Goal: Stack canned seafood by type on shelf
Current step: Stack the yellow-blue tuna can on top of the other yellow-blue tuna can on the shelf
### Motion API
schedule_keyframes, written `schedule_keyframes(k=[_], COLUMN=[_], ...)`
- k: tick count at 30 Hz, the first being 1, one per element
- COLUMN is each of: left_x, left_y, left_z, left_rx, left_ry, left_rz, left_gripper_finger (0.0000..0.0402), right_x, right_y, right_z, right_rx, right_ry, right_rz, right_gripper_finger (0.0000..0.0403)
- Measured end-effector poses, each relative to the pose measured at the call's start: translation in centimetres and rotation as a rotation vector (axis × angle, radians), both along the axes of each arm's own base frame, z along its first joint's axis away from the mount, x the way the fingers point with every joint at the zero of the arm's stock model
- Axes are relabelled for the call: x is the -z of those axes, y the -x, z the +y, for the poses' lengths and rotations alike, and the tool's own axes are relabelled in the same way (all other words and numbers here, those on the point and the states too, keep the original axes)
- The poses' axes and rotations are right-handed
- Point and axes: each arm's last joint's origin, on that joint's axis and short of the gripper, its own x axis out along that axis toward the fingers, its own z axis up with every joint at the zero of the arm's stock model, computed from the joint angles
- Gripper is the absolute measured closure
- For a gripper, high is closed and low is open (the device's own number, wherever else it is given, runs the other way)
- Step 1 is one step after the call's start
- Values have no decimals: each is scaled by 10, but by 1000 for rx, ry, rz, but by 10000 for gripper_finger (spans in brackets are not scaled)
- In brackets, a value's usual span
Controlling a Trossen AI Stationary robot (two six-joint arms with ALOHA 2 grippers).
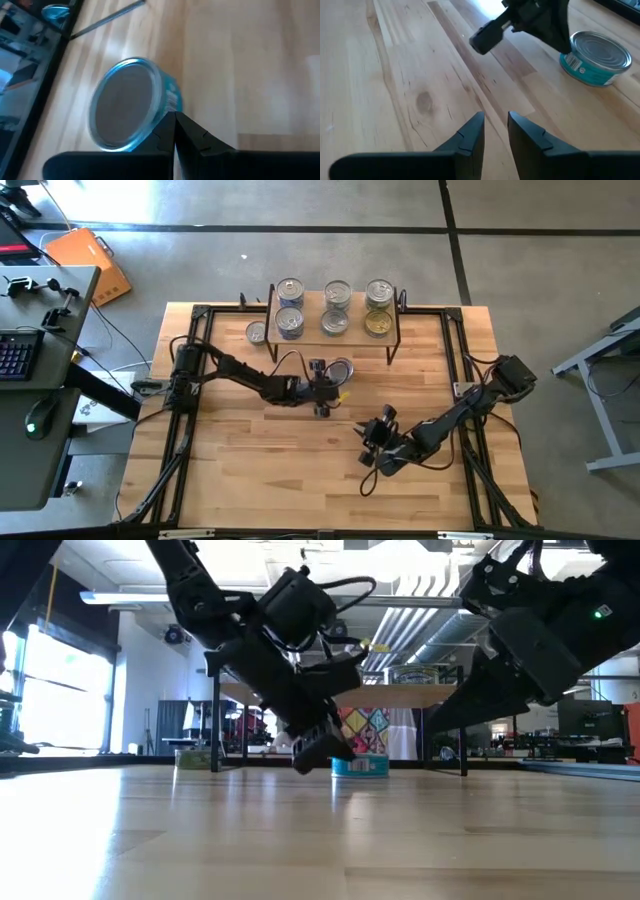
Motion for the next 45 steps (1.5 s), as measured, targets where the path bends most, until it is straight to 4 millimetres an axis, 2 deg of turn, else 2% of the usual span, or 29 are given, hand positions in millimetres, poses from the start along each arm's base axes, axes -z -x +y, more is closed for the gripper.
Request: schedule_keyframes(k=[9, 15, 21, 30, 36, 40, 42, 45], left_x=[-9, -16, -9, 6, 5, -3, -10, -40], left_y=[-6, -9, -10, -10, -10, -7, -3, 3], left_z=[-16, 1, 20, 15, -13, -54, -77, -104], left_rx=[40, -34, -56, 11, 125, 270, 338, 381], left_ry=[-23, -70, -16, 7, 119, 237, 232, 143], left_rz=[-103, -170, -175, -112, -102, -135, -155, -243], left_gripper_finger=[401, 402, 402, 402, 401, 402, 402, 402], right_x=[0, 0, 0, 0, -7, -22, -28, -32], right_y=[0, 0, 0, 0, 0, 5, 9, 12], right_z=[0, 0, 0, 0, 8, 22, 26, 28], right_rx=[-2, -3, -3, -4, -58, -140, -154, -151], right_ry=[0, 2, 1, 1, 14, 53, 74, 82], right_rz=[0, 1, 1, 1, 16, 53, 64, 53], right_gripper_finger=[327, 327, 327, 327, 327, 327, 327, 327])
